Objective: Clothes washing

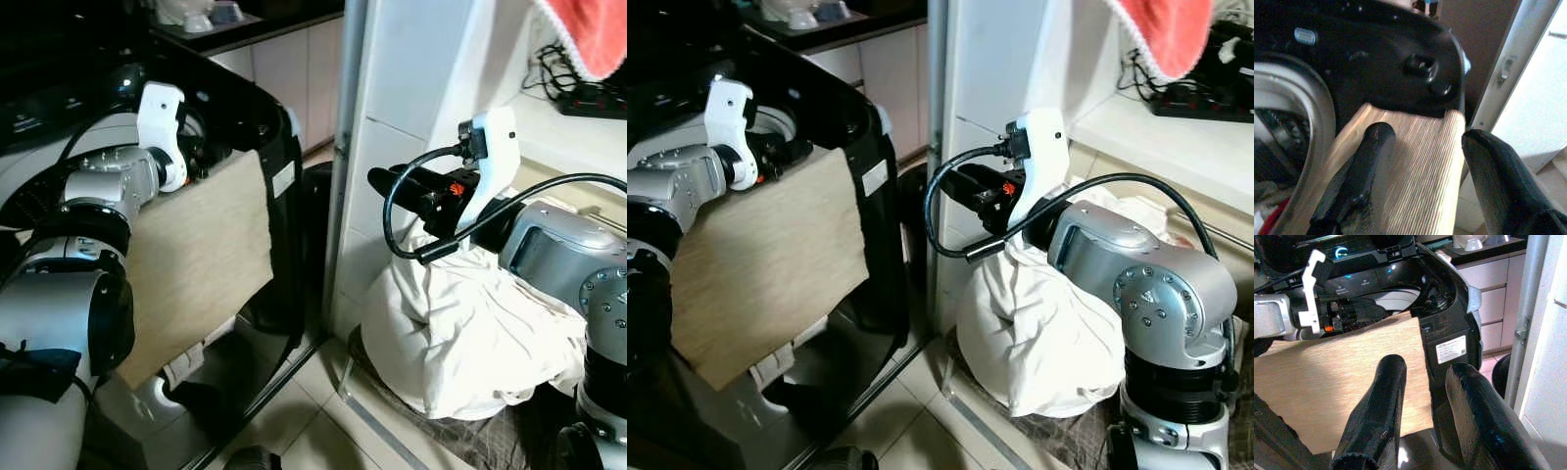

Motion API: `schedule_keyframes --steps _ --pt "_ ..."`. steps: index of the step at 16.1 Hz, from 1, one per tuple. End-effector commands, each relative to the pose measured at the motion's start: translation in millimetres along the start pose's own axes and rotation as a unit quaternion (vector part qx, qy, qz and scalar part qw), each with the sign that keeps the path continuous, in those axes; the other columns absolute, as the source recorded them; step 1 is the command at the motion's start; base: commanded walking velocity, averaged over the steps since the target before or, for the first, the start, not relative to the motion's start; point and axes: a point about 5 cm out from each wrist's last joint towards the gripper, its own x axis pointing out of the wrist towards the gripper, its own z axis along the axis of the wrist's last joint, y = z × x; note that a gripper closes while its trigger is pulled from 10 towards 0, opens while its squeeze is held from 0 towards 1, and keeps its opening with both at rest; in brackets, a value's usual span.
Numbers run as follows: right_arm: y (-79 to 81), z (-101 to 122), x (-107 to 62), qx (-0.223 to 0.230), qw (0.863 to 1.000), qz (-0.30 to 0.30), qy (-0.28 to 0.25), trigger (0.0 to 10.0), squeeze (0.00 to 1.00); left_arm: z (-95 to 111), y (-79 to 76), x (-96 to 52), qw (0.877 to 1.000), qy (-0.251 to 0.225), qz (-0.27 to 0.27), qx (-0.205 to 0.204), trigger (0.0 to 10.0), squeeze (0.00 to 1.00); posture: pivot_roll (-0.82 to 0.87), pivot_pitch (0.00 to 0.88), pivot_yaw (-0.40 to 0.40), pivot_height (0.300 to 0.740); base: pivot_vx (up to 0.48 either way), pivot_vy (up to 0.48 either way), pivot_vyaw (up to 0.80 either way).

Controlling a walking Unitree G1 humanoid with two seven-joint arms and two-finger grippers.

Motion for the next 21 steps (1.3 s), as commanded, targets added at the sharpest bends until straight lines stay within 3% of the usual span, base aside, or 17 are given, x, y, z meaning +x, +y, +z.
schedule_keyframes --steps 1,3,5,6,8,9,10,11,12,13,14,15,17,18,19,20,21 --pt "-0.8 -0.3 -1.5 0.000 1.000 -0.007 0.003 10.0 0.00 -18.1 -17.9 7.9 0.996 0.050 -0.050 0.045 10.0 0.00 -0.01 0.000 0.035 0.740 0.000 0.000 0.00" --pt "0.1 -0.8 -0.7 -0.006 1.000 -0.007 0.006 10.0 0.00 -32.6 -24.4 9.6 0.993 0.068 -0.059 0.071 10.0 0.00 -0.01 0.000 0.041 0.740 0.000 0.000 0.00" --pt "-3.7 2.0 -0.8 -0.018 0.999 -0.027 -0.006 10.0 0.00 -31.8 -15.4 8.0 0.999 0.027 0.006 0.020 10.0 0.00 -0.01 0.000 0.044 0.740 0.000 0.000 0.00" --pt "-10.8 2.5 -1.5 -0.027 0.998 -0.057 -0.012 10.0 0.00 -29.4 -1.5 2.3 0.996 0.003 0.078 0.038 10.0 0.00 -0.02 0.000 0.036 0.740 0.000 0.000 0.00" --pt "-19.7 3.7 -2.2 -0.017 0.996 -0.086 -0.017 10.0 0.00 2.9 25.1 -16.4 0.968 -0.078 0.197 0.134 10.0 0.06 -0.01 0.000 0.033 0.740 0.000 0.000 0.00" --pt "-21.1 5.1 -2.4 -0.019 0.996 -0.087 -0.017 10.0 0.00 27.1 26.1 -22.8 0.959 -0.137 0.201 0.147 10.0 1.00 -0.01 0.000 0.031 0.740 0.000 0.000 0.00" --pt "-21.7 6.2 -2.4 -0.021 0.996 -0.087 -0.019 10.0 0.00 39.1 15.9 -21.1 0.966 -0.178 0.147 0.116 10.0 1.00 -0.01 0.000 0.031 0.740 0.000 0.000 0.00" --pt "-23.3 7.6 -2.0 -0.024 0.995 -0.091 -0.027 10.0 0.00 55.6 -14.5 -17.6 0.963 -0.266 0.004 0.037 10.0 0.70 -0.01 0.000 0.030 0.740 0.000 0.000 0.00" --pt "-24.2 7.7 -2.1 -0.025 0.995 -0.094 -0.028 10.0 0.00 55.9 -24.1 -16.3 0.960 -0.279 -0.023 0.027 10.0 0.00 -0.01 0.000 0.031 0.740 0.000 0.000 0.00" --pt "-26.2 7.0 -2.7 -0.030 0.994 -0.103 -0.034 10.0 0.00 52.7 -48.2 -13.2 0.952 -0.297 -0.073 0.023 10.0 0.00 -0.01 0.000 0.031 0.740 0.000 0.000 0.00" --pt "-26.5 7.0 -2.9 -0.032 0.993 -0.104 -0.039 10.0 0.00 51.6 -53.6 -12.2 0.950 -0.301 -0.080 0.014 10.0 0.00 -0.02 0.000 0.031 0.740 0.000 0.000 0.00" --pt "-33.2 -1.1 -3.1 -0.053 0.989 -0.137 -0.029 10.0 0.00 43.4 -80.5 -6.8 0.945 -0.299 -0.129 -0.032 10.0 0.00 -0.02 0.000 0.031 0.740 0.000 0.000 0.00" --pt "-43.5 -14.9 -3.7 -0.072 0.980 -0.186 -0.010 10.0 0.00 26.1 -96.2 0.2 0.953 -0.275 -0.121 -0.027 10.0 0.00 -0.03 0.000 0.033 0.740 0.000 0.000 0.00" --pt "-49.2 -23.0 -4.8 -0.062 0.978 -0.201 -0.007 10.0 0.00 15.5 -100.2 3.4 0.960 -0.260 -0.104 -0.029 10.0 0.89 -0.03 0.000 0.034 0.740 0.000 0.000 0.00" --pt "-53.7 -29.5 -7.0 -0.055 0.976 -0.210 -0.005 10.0 0.00 10.5 -101.2 3.2 0.962 -0.255 -0.093 -0.042 10.0 1.00 -0.03 0.000 0.033 0.740 0.000 0.000 0.00" --pt "-60.9 -37.0 -10.5 -0.049 0.972 -0.231 -0.004 10.0 0.69 5.6 -104.2 3.0 0.963 -0.252 -0.089 -0.046 10.0 1.00 -0.03 0.000 0.031 0.740 0.000 0.000 0.00" --pt "-65.3 -40.8 -12.3 -0.043 0.969 -0.244 -0.005 10.0 0.77 0.9 -106.7 3.0 0.965 -0.243 -0.088 -0.047 10.0 1.00 -0.03 0.000 0.030 0.740 0.000 0.000 0.00"
